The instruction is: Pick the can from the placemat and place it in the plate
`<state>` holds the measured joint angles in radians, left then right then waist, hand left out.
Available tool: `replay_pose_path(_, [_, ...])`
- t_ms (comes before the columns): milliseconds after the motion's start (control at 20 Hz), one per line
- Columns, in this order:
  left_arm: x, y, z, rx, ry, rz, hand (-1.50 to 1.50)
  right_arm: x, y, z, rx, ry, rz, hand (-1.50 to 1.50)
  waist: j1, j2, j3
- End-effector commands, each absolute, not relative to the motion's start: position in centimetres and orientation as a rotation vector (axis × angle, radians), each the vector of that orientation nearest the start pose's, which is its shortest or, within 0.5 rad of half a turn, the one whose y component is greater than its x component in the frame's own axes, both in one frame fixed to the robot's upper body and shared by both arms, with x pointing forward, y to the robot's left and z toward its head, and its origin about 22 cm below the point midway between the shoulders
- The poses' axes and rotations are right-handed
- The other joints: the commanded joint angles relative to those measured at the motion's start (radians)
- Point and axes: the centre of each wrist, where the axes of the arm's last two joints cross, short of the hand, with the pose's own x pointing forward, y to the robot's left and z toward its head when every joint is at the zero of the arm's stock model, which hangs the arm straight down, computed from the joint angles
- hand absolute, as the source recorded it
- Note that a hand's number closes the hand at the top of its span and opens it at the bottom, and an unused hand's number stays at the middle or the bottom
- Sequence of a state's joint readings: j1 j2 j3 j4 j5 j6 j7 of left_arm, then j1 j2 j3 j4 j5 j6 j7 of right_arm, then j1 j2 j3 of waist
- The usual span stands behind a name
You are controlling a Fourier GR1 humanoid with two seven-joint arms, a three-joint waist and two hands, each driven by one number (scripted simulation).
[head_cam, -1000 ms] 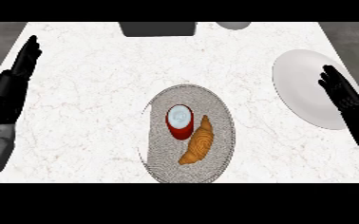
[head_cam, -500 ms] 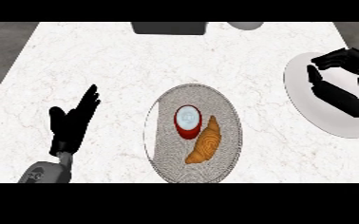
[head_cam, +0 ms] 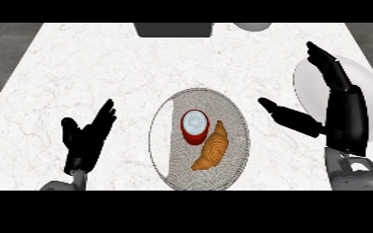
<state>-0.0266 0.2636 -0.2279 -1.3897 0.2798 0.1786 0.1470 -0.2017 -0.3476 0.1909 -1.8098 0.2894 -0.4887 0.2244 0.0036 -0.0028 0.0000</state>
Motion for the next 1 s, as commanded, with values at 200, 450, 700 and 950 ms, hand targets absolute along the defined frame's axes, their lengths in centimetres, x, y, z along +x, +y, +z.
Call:
replay_pose_path(200, [23.0, 23.5, -4.1, 0.0, -1.171, -0.011, 0.0, 25.2, -21.0, 12.4, -0.646, -1.556, 0.627, -1.5, 0.0, -0.002, -0.004])
replay_pose_path(450, [24.3, 23.4, -3.6, 0.019, -1.173, -0.012, 0.0, 25.4, -17.5, 15.4, -0.671, -1.421, 0.797, -1.5, 0.004, 0.002, -0.003])
replay_pose_path(700, [23.1, 22.5, -3.2, -0.023, -1.185, 0.002, 0.0, 25.9, -13.0, 17.0, -0.698, -1.3, 0.869, -1.5, 0.013, 0.001, -0.002])
replay_pose_path(950, [24.7, 23.6, -3.8, 0.002, -1.167, 0.011, 0.0, 26.3, -9.2, 13.1, -0.684, -1.275, 0.889, -1.5, 0.001, 0.004, 0.0])
